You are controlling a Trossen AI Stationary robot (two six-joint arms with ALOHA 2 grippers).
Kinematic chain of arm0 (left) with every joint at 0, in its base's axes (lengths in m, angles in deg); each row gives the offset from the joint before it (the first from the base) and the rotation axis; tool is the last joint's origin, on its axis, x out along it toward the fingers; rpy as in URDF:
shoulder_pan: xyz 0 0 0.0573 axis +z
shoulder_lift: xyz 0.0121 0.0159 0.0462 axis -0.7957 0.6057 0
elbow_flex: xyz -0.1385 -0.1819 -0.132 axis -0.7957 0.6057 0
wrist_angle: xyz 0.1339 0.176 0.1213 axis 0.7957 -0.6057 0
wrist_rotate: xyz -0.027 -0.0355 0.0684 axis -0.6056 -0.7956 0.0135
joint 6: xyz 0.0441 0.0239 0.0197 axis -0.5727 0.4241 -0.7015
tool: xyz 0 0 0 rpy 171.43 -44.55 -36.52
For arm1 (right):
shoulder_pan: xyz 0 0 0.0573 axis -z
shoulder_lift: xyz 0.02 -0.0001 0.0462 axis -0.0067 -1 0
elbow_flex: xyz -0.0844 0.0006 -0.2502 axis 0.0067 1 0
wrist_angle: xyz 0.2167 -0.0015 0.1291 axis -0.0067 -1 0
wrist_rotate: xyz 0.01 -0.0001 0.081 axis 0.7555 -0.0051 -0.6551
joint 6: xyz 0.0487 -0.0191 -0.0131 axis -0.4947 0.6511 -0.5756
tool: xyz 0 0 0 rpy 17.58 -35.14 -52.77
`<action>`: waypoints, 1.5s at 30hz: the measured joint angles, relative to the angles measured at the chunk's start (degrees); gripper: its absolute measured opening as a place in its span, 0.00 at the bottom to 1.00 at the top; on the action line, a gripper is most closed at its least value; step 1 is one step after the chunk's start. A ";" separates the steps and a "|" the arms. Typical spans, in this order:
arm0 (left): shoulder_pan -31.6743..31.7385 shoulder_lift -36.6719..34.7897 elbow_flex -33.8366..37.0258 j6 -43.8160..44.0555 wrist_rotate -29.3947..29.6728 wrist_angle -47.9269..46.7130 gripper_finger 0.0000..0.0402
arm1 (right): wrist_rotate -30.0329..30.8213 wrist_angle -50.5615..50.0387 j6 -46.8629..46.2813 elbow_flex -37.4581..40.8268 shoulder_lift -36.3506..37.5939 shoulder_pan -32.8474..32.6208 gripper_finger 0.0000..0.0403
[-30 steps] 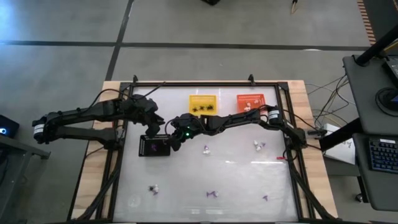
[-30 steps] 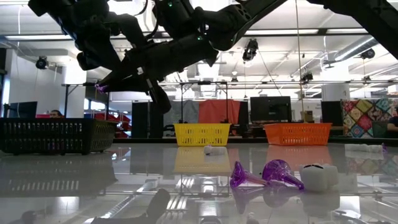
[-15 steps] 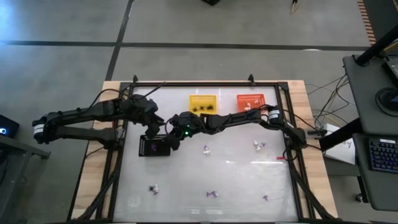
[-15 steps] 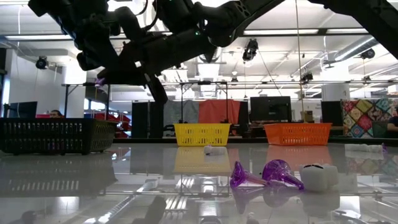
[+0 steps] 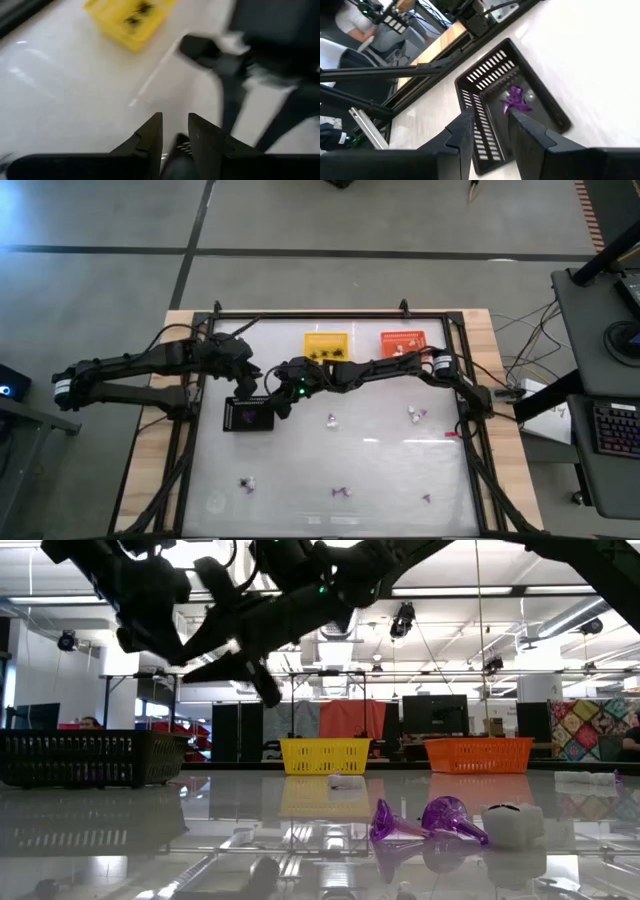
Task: Sort Halloween decoration
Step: Put the black spider toy into the yellow basket
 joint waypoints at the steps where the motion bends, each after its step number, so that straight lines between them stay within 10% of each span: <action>1: 0.00 0.00 0.00 0.01 1.86 -1.05 0.19 | 0.02 -1.69 -0.01 0.01 0.75 0.15 0.27; 16: 4.75 6.78 0.00 2.68 17.37 -8.15 0.19 | 2.06 -28.96 5.80 0.01 14.41 4.03 0.27; 25: 13.31 13.75 0.00 -1.84 16.85 -8.06 0.19 | 12.77 -41.37 11.23 0.01 22.09 4.47 0.27; 45: 30.21 29.33 0.00 -1.97 4.69 -6.61 0.19 | 12.98 -48.88 20.22 0.16 24.40 9.86 0.27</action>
